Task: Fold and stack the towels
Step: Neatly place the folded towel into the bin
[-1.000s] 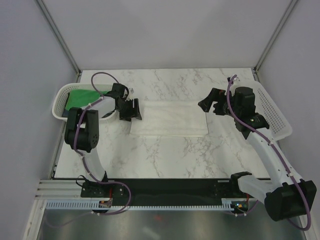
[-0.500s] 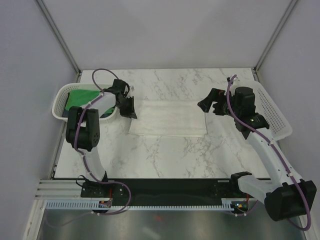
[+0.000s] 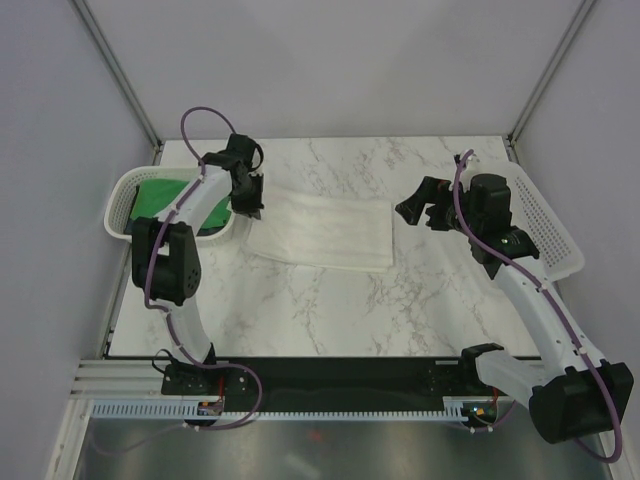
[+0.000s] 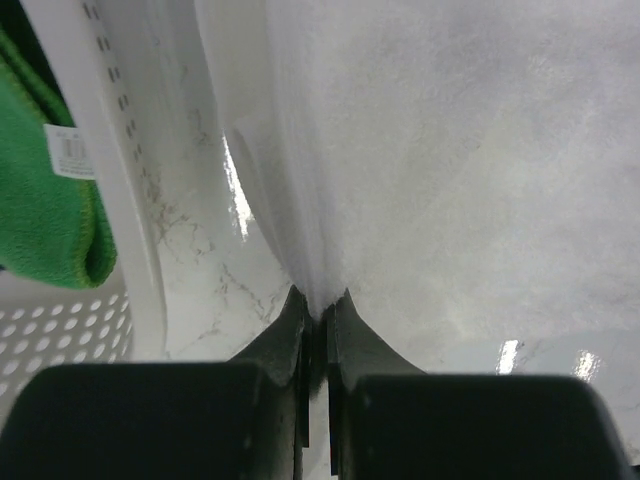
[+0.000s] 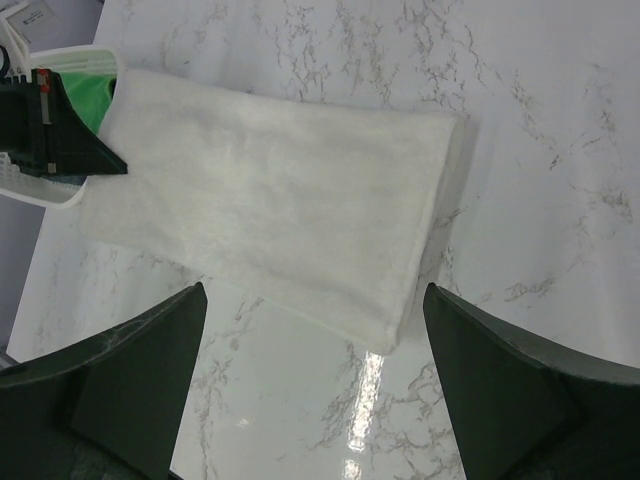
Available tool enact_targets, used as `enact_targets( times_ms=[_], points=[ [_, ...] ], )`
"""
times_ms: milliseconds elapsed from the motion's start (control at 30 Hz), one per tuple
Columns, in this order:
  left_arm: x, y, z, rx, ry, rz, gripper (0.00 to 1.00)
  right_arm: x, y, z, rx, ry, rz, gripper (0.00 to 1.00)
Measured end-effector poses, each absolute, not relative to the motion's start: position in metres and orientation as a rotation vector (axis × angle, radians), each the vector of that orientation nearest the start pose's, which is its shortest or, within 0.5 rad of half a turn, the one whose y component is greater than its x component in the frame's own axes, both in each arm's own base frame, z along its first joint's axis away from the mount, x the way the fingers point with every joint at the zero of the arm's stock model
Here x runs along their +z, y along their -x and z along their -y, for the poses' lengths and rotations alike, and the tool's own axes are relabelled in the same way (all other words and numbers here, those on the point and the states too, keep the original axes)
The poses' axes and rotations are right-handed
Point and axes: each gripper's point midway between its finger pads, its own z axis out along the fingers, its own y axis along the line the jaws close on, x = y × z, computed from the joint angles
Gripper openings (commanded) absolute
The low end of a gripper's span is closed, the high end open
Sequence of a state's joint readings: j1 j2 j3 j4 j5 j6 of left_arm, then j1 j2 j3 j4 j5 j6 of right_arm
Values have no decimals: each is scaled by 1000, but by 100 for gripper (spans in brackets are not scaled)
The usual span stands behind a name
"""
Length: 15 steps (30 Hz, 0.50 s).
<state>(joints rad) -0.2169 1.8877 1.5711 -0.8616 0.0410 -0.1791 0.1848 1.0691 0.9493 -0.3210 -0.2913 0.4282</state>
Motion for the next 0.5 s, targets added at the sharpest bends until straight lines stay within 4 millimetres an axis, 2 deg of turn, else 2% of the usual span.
enact_targets(
  times_ms=[100,367,500],
  points=[
    [115,-405,95,-70,-68,-2735,2,242,-324,-128,676,-52,-2048,98],
    [175,-434,62,158,-24,-2590,2,243,-324,-129,675,-45,-2040,98],
    [193,-443,33,260,39,-2543,2,239,-323,-129,680,-43,-2046,98]
  ],
)
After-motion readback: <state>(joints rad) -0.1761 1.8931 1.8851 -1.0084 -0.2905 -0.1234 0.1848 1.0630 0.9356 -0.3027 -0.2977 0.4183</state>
